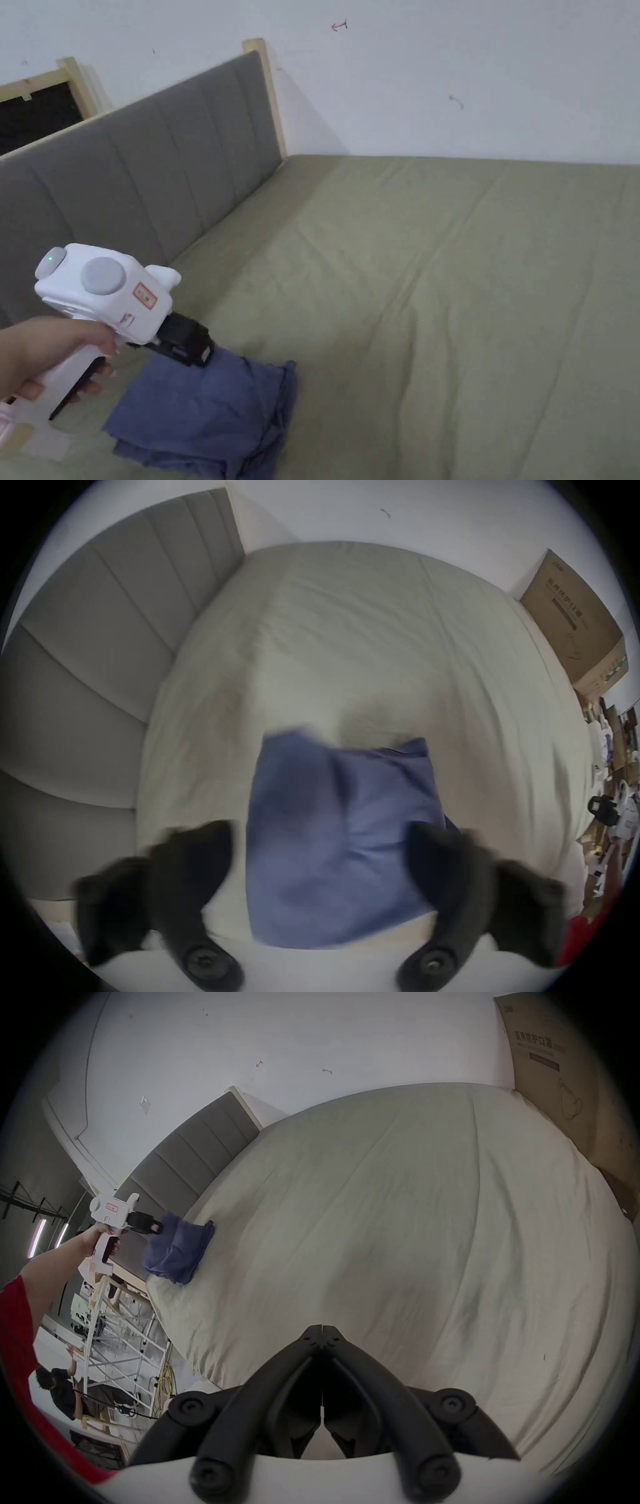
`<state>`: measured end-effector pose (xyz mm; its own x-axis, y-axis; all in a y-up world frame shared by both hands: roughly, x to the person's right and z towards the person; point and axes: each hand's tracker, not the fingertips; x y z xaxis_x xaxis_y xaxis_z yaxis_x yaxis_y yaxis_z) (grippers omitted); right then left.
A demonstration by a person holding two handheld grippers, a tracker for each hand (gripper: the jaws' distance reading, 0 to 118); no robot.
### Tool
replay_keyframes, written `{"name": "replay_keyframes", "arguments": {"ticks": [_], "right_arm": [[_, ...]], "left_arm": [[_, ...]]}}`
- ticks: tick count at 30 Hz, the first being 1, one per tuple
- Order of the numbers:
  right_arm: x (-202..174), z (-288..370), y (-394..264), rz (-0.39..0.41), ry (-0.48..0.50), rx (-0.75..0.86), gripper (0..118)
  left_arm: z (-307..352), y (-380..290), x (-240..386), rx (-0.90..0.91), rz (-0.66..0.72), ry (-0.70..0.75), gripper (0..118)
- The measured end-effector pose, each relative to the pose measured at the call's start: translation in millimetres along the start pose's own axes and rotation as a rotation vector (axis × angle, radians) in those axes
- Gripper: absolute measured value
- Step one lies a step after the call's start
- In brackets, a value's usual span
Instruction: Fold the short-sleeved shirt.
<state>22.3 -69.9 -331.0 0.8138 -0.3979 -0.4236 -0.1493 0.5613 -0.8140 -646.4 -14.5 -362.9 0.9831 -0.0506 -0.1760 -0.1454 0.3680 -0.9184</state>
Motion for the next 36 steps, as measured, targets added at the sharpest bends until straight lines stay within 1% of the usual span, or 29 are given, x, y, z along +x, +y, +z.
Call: {"name": "replay_keyframes", "arguments": {"ticks": [2, 4, 5, 8, 9, 11, 12, 13, 14, 15, 16, 17, 18, 19, 20, 21, 23, 24, 26, 28, 29, 30, 31, 33, 34, 36], "right_arm": [[1.0, 1.1, -0.7, 0.001, -0.005, -0.004, 0], [2.0, 2.5, -1.8, 0.003, -0.015, -0.006, 0], [2.5, 3.1, -2.5, 0.002, -0.019, -0.007, 0], [4.4, 7.7, -4.4, -0.008, -0.021, -0.002, 0], [4.1, 9.5, -4.6, -0.012, -0.020, 0.002, 0], [3.9, 15.0, -4.7, -0.019, -0.018, 0.015, 0], [3.1, 18.7, -4.5, -0.021, -0.017, 0.024, 0], [2.4, 22.0, -4.4, -0.022, -0.017, 0.033, 0], [2.4, 27.2, -4.3, -0.020, -0.018, 0.044, 0], [1.9, 32.7, -4.5, -0.017, -0.023, 0.059, 0], [1.3, 38.2, -4.9, -0.010, -0.030, 0.074, 0], [0.8, 45.2, -5.5, -0.003, -0.044, 0.095, 0], [1.2, 53.6, -6.3, -0.001, -0.056, 0.122, 0], [1.7, 61.2, -6.8, -0.010, -0.066, 0.142, 0], [2.6, 70.8, -6.7, -0.032, -0.069, 0.163, 0], [3.7, 81.0, -6.0, -0.064, -0.063, 0.190, 0], [3.9, 103.4, -4.7, -0.127, -0.068, 0.244, 0], [0.8, 116.9, -2.6, -0.164, -0.091, 0.275, 0], [-7.3, 143.9, -1.3, -0.171, -0.107, 0.385, 0], [-20.5, 171.8, -3.0, -0.123, -0.129, 0.524, 0], [-28.4, 185.8, -3.5, -0.084, -0.146, 0.600, 0], [-31.2, 194.3, -4.0, -0.024, -0.169, 0.680, 0], [-37.1, 200.9, -5.2, 0.043, -0.225, 0.764, 0], [-48.6, 208.3, -9.6, 0.158, -0.396, 0.926, 0], [-49.9, 206.4, -12.9, 0.208, -0.442, 1.004, 0], [-49.2, 206.5, -20.6, 0.268, -0.499, 1.113, 0]], "left_arm": [[10.1, -0.5, -7.2, 0.055, 0.024, -0.034, 117], [17.4, -3.8, -15.2, 0.062, 0.043, -0.032, 117], [22.0, -5.7, -16.1, 0.081, 0.034, -0.001, 117], [33.2, -17.3, 3.0, 0.196, 0.016, 0.002, 117], [34.9, -23.3, 16.8, 0.193, 0.043, -0.069, 117], [40.6, -34.5, 48.5, 0.258, 0.083, -0.135, 115], [44.0, -43.1, 70.8, 0.311, 0.107, -0.200, 108], [46.8, -49.9, 89.8, 0.361, 0.110, -0.242, 87], [48.4, -57.7, 115.1, 0.391, 0.105, -0.275, 42], [45.3, -64.5, 141.8, 0.412, 0.085, -0.279, 9], [47.5, -73.7, 170.5, 0.449, 0.052, -0.256, 0], [52.1, -86.3, 202.2, 0.486, 0.050, -0.301, 0], [56.9, -101.2, 229.4, 0.562, 0.069, -0.371, 0], [60.0, -112.2, 255.2, 0.592, 0.093, -0.463, 0], [66.1, -121.8, 282.3, 0.607, 0.084, -0.523, 0], [74.8, -130.6, 304.9, 0.661, 0.077, -0.496, 0], [92.5, -142.3, 340.5, 0.725, 0.049, -0.512, 0], [105.8, -148.4, 352.5, 0.772, 0.040, -0.519, 0], [133.4, -160.8, 368.3, 0.857, 0.061, -0.500, 0], [163.1, -170.7, 379.4, 0.965, 0.077, -0.458, 0], [176.3, -177.7, 383.3, 1.022, 0.103, -0.391, 0], [185.9, -183.0, 386.2, 1.079, 0.106, -0.349, 0], [192.3, -184.7, 390.1, 1.133, 0.105, -0.301, 0], [202.6, -189.1, 394.6, 1.211, 0.098, -0.199, 0], [206.5, -189.5, 395.2, 1.237, 0.088, -0.189, 0], [209.1, -187.8, 399.1, 1.304, 0.051, -0.139, 0]]}}
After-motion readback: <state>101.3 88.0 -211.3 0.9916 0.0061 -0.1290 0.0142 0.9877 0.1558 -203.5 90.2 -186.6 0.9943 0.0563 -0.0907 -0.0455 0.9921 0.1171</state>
